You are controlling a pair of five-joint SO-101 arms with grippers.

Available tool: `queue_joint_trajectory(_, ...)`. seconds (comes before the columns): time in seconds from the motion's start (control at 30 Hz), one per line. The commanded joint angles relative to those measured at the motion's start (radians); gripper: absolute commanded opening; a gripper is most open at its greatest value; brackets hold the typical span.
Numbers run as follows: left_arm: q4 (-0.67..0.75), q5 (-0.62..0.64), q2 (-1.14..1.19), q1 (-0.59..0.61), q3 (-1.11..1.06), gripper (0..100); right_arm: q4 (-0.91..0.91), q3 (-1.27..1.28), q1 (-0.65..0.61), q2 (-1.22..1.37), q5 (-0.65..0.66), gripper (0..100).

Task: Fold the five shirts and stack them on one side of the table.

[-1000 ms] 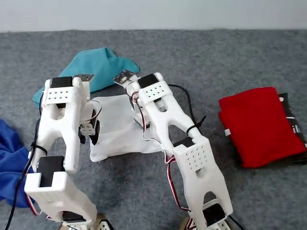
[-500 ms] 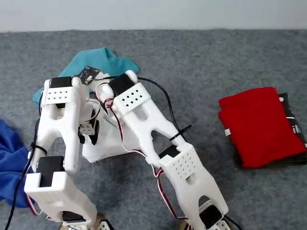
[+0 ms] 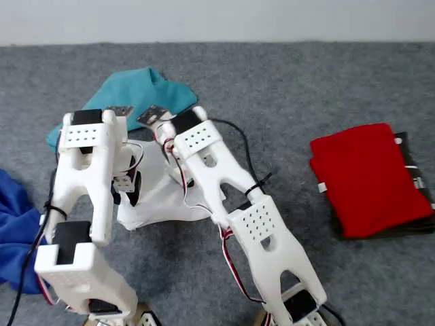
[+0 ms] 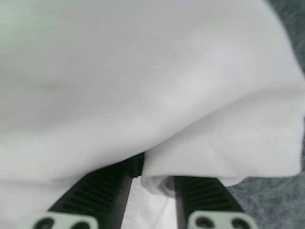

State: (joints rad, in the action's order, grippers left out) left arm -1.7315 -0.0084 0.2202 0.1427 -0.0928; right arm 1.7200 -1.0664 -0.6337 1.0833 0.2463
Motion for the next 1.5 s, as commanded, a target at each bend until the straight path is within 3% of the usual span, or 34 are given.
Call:
queue_joint_trajectory(0.0,-0.018,-0.009,-0.046,0.006,0.005,12,-0.028,-0.009,0.015,0.002,-0.041,16.3)
queue_joint_trajectory(0.17,-0.018,-0.008,-0.054,0.009,0.005,12,-0.044,-0.009,0.048,0.008,-0.04,16.4)
queue_joint_trajectory(0.33,-0.017,-0.008,-0.094,0.152,0.028,12,-0.045,-0.009,0.108,0.002,-0.04,16.5)
queue_joint_trajectory(0.5,-0.018,-0.008,-0.137,0.244,0.025,12,-0.071,-0.009,0.091,0.018,-0.04,16.5)
queue_joint_trajectory(0.77,-0.02,-0.008,-0.141,0.245,0.022,12,-0.107,-0.009,0.076,0.07,-0.018,15.8)
queue_joint_trajectory(0.93,-0.02,-0.006,-0.141,0.245,0.022,12,-0.101,-0.009,0.07,0.071,0.078,0.1)
queue_joint_trajectory(1.13,-0.02,-0.006,-0.141,0.245,0.022,12,-0.048,-0.052,0.096,0.051,0.086,1.1)
queue_joint_trajectory(1.3,-0.02,-0.006,-0.141,0.245,0.022,12,0.068,-0.236,0.139,0.007,0.086,1.1)
queue_joint_trajectory(1.47,-0.02,-0.006,-0.141,0.245,0.022,12,0.076,-0.339,0.217,-0.038,0.081,1.1)
